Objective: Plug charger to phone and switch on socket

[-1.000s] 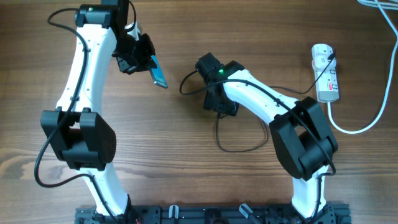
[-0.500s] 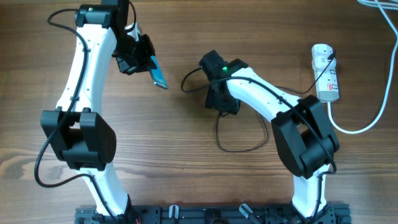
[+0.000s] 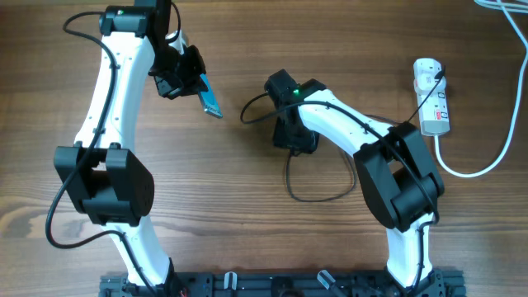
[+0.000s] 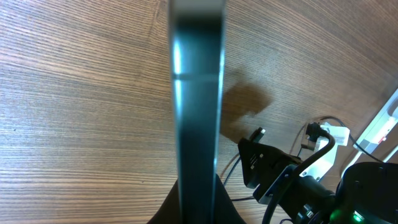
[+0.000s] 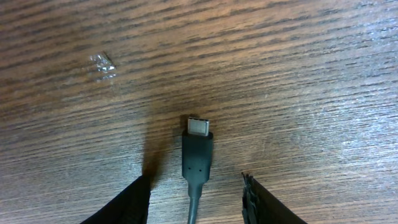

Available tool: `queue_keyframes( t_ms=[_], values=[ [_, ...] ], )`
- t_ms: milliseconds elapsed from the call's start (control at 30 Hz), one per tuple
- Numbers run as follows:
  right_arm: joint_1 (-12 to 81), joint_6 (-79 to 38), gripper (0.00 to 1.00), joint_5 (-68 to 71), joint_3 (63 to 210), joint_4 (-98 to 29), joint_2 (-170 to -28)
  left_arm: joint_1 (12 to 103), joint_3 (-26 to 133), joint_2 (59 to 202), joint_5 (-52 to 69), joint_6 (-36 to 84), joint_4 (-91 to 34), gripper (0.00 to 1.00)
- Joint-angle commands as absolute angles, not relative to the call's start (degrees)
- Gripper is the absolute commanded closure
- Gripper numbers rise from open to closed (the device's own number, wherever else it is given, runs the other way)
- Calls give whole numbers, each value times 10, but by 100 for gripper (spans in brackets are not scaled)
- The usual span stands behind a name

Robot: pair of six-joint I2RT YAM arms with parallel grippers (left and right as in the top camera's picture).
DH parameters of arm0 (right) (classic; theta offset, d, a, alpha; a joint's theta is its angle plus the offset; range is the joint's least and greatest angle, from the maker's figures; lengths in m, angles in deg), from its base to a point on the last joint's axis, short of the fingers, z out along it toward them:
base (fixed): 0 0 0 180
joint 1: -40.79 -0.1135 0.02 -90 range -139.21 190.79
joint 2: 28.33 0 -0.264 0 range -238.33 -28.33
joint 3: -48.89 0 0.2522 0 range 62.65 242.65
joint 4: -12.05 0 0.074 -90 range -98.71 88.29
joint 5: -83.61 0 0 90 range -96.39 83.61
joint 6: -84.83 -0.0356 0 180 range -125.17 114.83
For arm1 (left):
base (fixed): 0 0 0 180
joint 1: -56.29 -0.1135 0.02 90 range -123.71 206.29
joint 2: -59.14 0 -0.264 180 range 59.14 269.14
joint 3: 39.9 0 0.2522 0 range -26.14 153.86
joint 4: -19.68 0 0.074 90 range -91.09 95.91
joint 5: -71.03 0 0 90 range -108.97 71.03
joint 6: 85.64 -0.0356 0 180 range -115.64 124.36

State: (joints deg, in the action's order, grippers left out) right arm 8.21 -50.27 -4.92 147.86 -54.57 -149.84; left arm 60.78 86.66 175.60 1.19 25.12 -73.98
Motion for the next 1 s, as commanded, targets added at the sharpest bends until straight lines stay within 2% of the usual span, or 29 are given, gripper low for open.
queue_keyframes(
  t_ms=[0,100,333,467,600,667,967],
  values=[
    [81,-502,53,-37,1474,-547,-1518,610,873,1747,11,258,-740,96],
    [81,-503,65,-37,1474,-547,-1518,610,873,1747,11,258,-740,96],
    [81,-503,75,-37,1474,-547,-1518,611,873,1747,11,259,-740,96],
    [81,-502,71,-33,1474,-549,-1518,610,873,1747,11,258,-740,96],
    [81,-501,71,-29,1474,-550,-1518,610,873,1747,11,259,-740,96],
    [81,-502,76,-29,1474,-549,-1518,610,873,1747,11,258,-740,96],
    [81,-502,85,-29,1474,-549,-1518,610,873,1747,11,258,-740,96]
  ],
)
